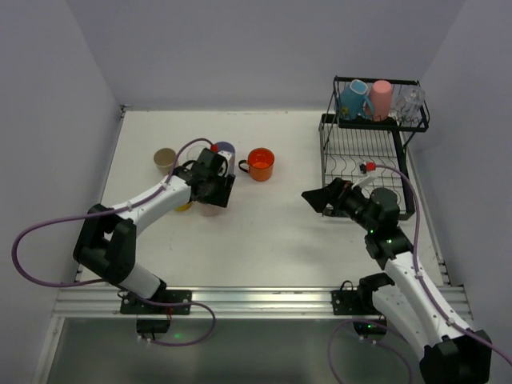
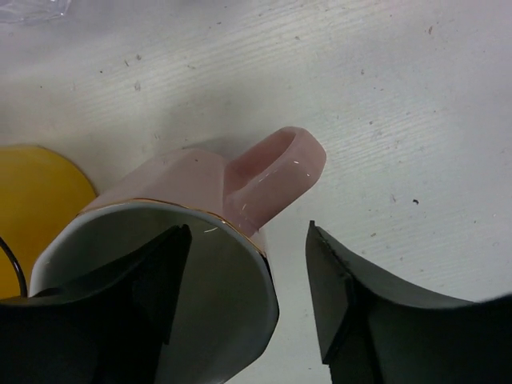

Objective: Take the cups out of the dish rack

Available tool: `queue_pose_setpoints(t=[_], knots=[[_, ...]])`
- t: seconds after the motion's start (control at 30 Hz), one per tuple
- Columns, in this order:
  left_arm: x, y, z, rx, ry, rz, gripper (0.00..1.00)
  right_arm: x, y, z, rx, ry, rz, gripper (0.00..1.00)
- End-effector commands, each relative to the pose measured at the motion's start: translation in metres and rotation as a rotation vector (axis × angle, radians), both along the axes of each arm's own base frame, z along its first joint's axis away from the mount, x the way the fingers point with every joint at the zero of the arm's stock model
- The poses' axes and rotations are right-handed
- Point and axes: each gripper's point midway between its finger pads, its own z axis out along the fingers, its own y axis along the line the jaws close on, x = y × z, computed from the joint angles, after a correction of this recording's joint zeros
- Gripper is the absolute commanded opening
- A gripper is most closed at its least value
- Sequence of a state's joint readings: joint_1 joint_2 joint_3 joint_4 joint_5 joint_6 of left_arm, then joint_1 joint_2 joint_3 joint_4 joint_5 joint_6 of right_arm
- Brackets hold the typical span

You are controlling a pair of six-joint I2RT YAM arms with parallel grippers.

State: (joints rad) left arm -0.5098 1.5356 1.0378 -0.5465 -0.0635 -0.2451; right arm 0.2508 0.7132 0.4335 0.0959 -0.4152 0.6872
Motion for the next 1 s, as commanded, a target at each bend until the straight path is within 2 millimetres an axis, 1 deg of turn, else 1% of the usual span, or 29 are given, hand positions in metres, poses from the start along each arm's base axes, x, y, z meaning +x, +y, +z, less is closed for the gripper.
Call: queue_pose_setpoints(t=[0.0, 0.03, 0.07, 0.1, 0.13, 0.17, 0.2, 0.23, 0.27, 0.3, 0.33, 0.37, 0.4, 0.43, 0.47, 0.5, 0.53, 0.57, 0.6, 0.63, 0.67, 0.7, 0.73, 0.77, 0.8, 0.83, 0.87, 0.93, 0.97], knots=[[0.015, 0.0, 0.022, -0.015, -0.08, 0.003, 0.69, 0.013, -0.011, 0.035, -0.073, -0.081, -0.062, 0.99], [0.017, -0.001, 0.027, -0.024, -0.093, 0.002, 0.85, 0.014, -0.013, 0.034, -0.091, -0.067, -0.068, 0.99], [0.019, -0.002, 0.038, -0.039, -0.121, 0.003, 0.94, 0.017, -0.014, 0.041, -0.099, -0.078, -0.074, 0.99], [0.021, -0.004, 0.045, -0.055, -0.141, 0.001, 1.0, 0.021, -0.017, 0.056, -0.117, -0.103, -0.095, 0.99], [0.022, -0.006, 0.053, -0.07, -0.161, -0.001, 1.0, 0.023, -0.019, 0.063, -0.13, -0.112, -0.107, 0.99], [0.022, -0.008, 0.068, -0.1, -0.197, -0.007, 1.0, 0.029, -0.021, 0.068, -0.144, -0.115, -0.119, 0.99], [0.025, -0.012, 0.081, -0.128, -0.23, -0.01, 1.0, 0.033, -0.024, 0.087, -0.161, -0.146, -0.133, 0.99], [0.024, -0.016, 0.091, -0.163, -0.25, -0.027, 1.0, 0.039, -0.03, 0.094, -0.181, -0.155, -0.173, 0.99], [0.022, -0.023, 0.115, -0.222, -0.313, -0.051, 1.0, 0.047, -0.034, 0.111, -0.205, -0.181, -0.2, 0.98], [0.023, -0.023, 0.128, -0.245, -0.356, -0.053, 1.0, 0.053, -0.039, 0.119, -0.221, -0.191, -0.233, 0.97], [0.017, -0.031, 0.141, -0.301, -0.377, -0.094, 1.0, 0.063, -0.051, 0.123, -0.253, -0.189, -0.305, 0.95], [0.013, -0.034, 0.169, -0.362, -0.462, -0.121, 1.0, 0.069, -0.057, 0.149, -0.26, -0.227, -0.345, 0.94], [0.008, -0.036, 0.175, -0.388, -0.483, -0.141, 1.0, 0.082, -0.062, 0.145, -0.316, -0.208, -0.37, 0.93], [-0.003, -0.038, 0.194, -0.438, -0.526, -0.174, 1.0, 0.091, -0.071, 0.152, -0.344, -0.216, -0.424, 0.93], [-0.007, -0.04, 0.204, -0.469, -0.557, -0.192, 1.0, 0.1, -0.087, 0.177, -0.362, -0.25, -0.525, 0.92], [-0.012, -0.041, 0.21, -0.491, -0.574, -0.205, 1.0, 0.117, -0.093, 0.171, -0.435, -0.229, -0.551, 0.92], [-0.02, -0.044, 0.204, -0.513, -0.559, -0.232, 1.0, 0.126, -0.101, 0.178, -0.47, -0.233, -0.59, 0.92], [-0.027, -0.043, 0.214, -0.537, -0.594, -0.246, 1.0, 0.133, -0.115, 0.204, -0.486, -0.263, -0.674, 0.92], [-0.031, -0.043, 0.213, -0.545, -0.599, -0.254, 1.0, 0.14, -0.12, 0.207, -0.535, -0.256, -0.69, 0.92], [-0.033, -0.042, 0.21, -0.541, -0.6, -0.257, 1.0, 0.16, -0.125, 0.194, -0.58, -0.213, -0.703, 0.92], [-0.037, -0.04, 0.206, -0.542, -0.606, -0.26, 1.0, 0.167, -0.128, 0.214, -0.577, -0.24, -0.726, 0.91], [-0.038, -0.039, 0.204, -0.544, -0.609, -0.261, 1.0, 0.172, -0.134, 0.213, -0.616, -0.221, -0.741, 0.91], [-0.04, -0.04, 0.201, -0.545, -0.606, -0.267, 1.0, 0.189, -0.14, 0.201, -0.653, -0.182, -0.75, 0.91], [-0.043, -0.042, 0.197, -0.546, -0.601, -0.278, 1.0, 0.194, -0.143, 0.214, -0.652, -0.198, -0.772, 0.91], [-0.045, -0.044, 0.196, -0.545, -0.603, -0.287, 1.0, 0.199, -0.151, 0.21, -0.688, -0.173, -0.786, 0.91], [-0.047, -0.047, 0.196, -0.545, -0.601, -0.299, 1.0, 0.214, -0.152, 0.193, -0.718, -0.128, -0.778, 0.91], [-0.051, -0.052, 0.195, -0.547, -0.595, -0.318, 1.0, 0.219, -0.154, 0.203, -0.712, -0.139, -0.789, 0.9], [-0.055, -0.055, 0.195, -0.536, -0.604, -0.332, 1.0, 0.229, -0.154, 0.193, -0.737, -0.107, -0.778, 0.9], [-0.06, -0.059, 0.194, -0.534, -0.597, -0.349, 1.0, 0.238, -0.152, 0.189, -0.742, -0.098, -0.773, 0.89]])
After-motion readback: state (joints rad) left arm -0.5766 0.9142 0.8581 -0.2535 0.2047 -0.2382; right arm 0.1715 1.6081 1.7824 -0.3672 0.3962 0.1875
